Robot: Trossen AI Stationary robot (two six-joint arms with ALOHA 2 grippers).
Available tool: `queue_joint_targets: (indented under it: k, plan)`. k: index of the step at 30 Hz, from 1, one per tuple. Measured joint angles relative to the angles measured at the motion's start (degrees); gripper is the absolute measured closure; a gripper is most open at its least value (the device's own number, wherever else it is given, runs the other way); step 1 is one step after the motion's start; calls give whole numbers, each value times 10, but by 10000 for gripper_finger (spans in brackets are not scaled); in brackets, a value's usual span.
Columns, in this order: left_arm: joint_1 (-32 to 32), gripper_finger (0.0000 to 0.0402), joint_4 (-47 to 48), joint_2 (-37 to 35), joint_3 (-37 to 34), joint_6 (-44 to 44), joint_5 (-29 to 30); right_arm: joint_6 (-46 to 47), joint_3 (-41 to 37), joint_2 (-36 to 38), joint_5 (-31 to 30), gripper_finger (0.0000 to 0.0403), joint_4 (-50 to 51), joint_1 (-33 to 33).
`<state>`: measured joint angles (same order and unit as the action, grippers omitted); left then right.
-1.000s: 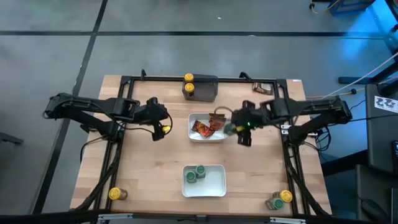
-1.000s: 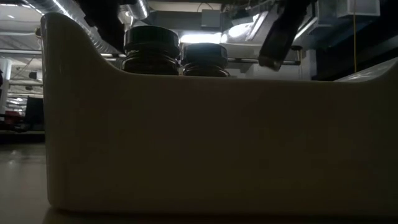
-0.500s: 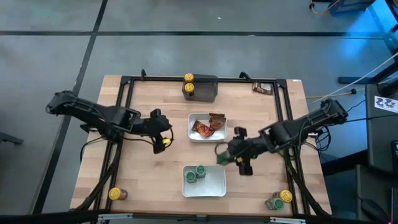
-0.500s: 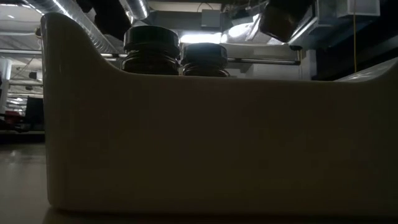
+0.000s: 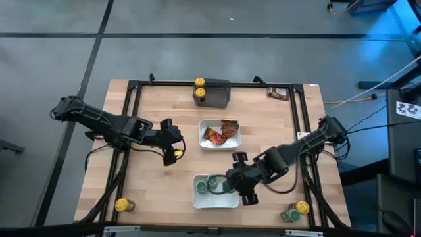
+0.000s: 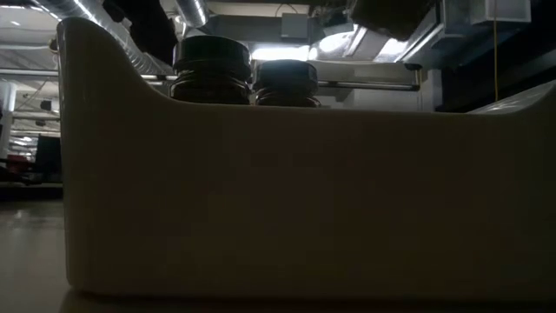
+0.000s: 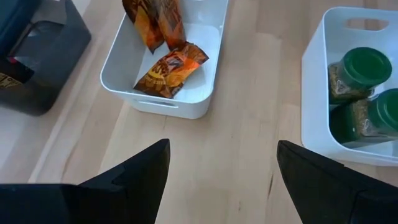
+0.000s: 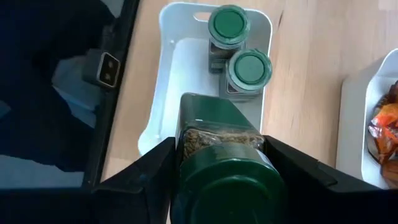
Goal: Sort spices by type
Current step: Put the green seasoning bottle into the bottom white bin
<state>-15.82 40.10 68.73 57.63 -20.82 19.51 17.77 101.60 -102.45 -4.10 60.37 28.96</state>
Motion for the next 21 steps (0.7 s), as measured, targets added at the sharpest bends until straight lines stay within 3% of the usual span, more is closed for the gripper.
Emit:
queue_joint_targets:
  k: [6,21]
  plan:
    - [-11,121,0,0,0,-3,0,1,52,-63,1,189,32,-1]
    - [-31,121,-1,0,0,-32,0,0,54,-141,-14,189,43,-6]
